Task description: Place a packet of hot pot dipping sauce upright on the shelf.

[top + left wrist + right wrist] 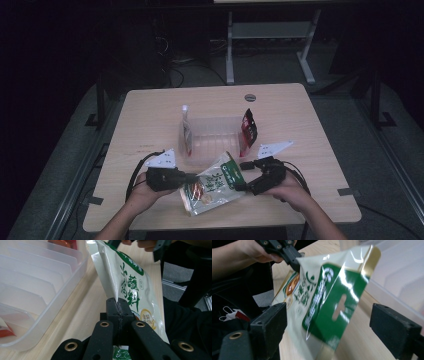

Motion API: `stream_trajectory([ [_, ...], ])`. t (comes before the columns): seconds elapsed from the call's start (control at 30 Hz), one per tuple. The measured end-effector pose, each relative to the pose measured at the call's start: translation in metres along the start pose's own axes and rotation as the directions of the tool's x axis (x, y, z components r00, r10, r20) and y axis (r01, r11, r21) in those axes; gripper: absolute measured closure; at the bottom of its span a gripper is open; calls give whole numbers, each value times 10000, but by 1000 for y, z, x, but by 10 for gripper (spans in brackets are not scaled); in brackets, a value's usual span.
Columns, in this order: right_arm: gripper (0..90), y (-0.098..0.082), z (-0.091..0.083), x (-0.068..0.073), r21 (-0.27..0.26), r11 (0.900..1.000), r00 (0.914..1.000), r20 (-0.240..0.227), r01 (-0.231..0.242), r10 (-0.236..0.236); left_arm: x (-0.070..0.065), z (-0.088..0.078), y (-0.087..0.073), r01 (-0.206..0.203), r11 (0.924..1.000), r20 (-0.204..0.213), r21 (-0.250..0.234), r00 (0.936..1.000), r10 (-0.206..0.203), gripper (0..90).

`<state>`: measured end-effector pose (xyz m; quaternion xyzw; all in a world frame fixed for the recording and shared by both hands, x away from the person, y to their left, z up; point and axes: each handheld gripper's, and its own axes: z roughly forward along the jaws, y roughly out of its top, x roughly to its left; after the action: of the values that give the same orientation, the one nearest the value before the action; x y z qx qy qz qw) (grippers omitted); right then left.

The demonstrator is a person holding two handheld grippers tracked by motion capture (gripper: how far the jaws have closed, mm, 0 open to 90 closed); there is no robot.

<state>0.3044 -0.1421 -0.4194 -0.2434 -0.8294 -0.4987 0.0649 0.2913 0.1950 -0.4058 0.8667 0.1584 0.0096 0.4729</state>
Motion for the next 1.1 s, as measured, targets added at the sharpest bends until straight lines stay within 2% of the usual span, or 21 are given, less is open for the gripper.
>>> stream_trajectory([
  [0.07, 168, 5, 5, -2, -15, 10000, 9999, -92, 57, -57, 0, -2, 0, -34, 10000, 15, -11, 10000, 34, 900],
  [0.17, 233, 9, 10, -8, -191, 9997, 9989, -450, -145, 137, -1, -4, 0, -60, 9999, -19, -119, 10000, 60, 900],
  [0.23, 327, 11, 11, -10, -234, 9992, 9974, -654, -323, 307, -1, -6, 1, -115, 9998, -17, -181, 9999, 115, 900],
  [0.43, 483, 7, 10, -8, -277, 9991, 9933, -1113, -333, 300, -3, -8, 2, -208, 9990, 110, -386, 9997, 213, 900],
  [0.57, 539, 8, 11, -8, -328, 9992, 9901, -1392, -231, 183, -5, -7, 3, -356, 9988, 108, -346, 9993, 360, 900],
  [0.7, 606, 7, 10, -8, -377, 9988, 9865, -1621, -316, 251, -3, -7, 2, -290, 9988, 30, -385, 9996, 291, 900],
  [0.87, 657, 7, 9, -8, -422, 9985, 9831, -1809, -345, 264, -3, -8, 2, -354, 9983, -48, -468, 9994, 352, 900],
  [1.0, 733, 8, 8, -6, -536, 9983, 9808, -1949, -224, 115, -2, -9, 2, -355, 9980, -115, -523, 9993, 349, 900],
  [1.1, 776, 8, 8, -5, -425, 9990, 9801, -1983, -152, 64, -1, -9, 1, -379, 9979, -143, -521, 9992, 372, 900],
])
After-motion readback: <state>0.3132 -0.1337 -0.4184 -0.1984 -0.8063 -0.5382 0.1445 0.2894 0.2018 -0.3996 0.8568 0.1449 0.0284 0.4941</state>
